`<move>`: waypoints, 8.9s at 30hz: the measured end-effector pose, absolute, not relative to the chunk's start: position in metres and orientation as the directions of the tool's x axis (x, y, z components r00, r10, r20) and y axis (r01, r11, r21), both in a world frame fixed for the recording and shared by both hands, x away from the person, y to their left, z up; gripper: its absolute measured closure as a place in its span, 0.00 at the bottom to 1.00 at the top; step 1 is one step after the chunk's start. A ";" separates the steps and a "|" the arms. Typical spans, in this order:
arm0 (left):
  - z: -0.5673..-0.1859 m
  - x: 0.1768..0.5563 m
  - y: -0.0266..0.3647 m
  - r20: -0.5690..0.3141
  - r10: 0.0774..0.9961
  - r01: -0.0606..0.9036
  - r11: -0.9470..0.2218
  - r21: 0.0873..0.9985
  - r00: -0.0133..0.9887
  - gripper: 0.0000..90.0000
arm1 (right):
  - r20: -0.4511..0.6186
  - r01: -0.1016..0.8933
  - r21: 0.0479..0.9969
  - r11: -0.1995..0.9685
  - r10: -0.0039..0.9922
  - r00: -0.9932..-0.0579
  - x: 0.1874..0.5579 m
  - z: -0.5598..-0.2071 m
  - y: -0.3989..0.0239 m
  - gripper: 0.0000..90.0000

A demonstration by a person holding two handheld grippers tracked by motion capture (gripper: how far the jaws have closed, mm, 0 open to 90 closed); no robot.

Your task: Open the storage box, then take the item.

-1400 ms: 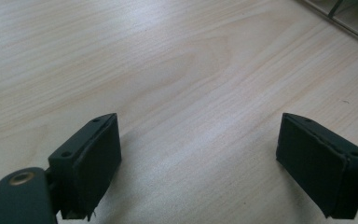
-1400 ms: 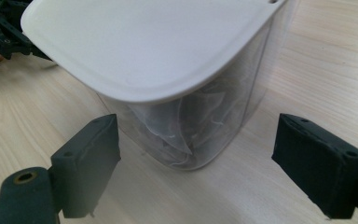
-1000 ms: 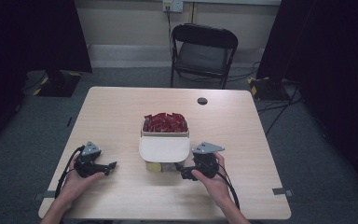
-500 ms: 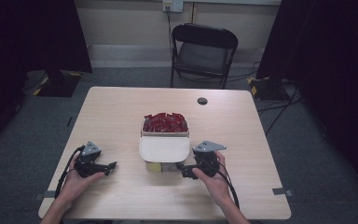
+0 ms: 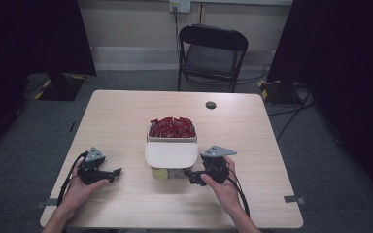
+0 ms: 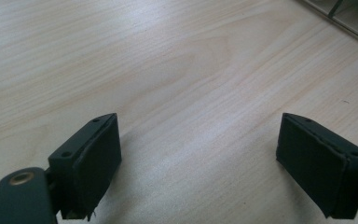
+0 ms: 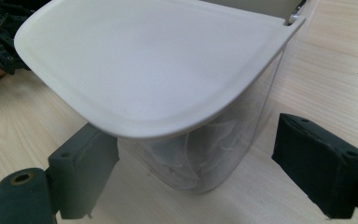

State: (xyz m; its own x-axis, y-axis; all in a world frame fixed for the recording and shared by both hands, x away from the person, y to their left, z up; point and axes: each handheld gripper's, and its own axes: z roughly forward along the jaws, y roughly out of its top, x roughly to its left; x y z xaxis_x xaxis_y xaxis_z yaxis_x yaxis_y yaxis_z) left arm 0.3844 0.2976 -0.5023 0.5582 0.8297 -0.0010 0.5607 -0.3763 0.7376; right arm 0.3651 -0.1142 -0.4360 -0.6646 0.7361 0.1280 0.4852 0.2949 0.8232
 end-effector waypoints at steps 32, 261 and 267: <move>-0.502 0.384 0.298 -0.001 0.830 0.560 -0.376 0.738 0.558 0.15 | 0.132 0.462 0.847 0.262 0.739 -0.661 0.368 -0.421 -0.114 0.15; -0.419 0.401 0.161 -0.144 0.559 0.395 -0.359 0.846 0.816 0.40 | 0.221 0.491 0.862 0.123 0.781 -0.584 0.434 -0.397 -0.122 0.16; -0.419 0.402 0.161 -0.140 0.565 0.393 -0.356 0.848 0.813 0.40 | 0.226 0.494 0.861 0.121 0.780 -0.584 0.434 -0.397 -0.122 0.16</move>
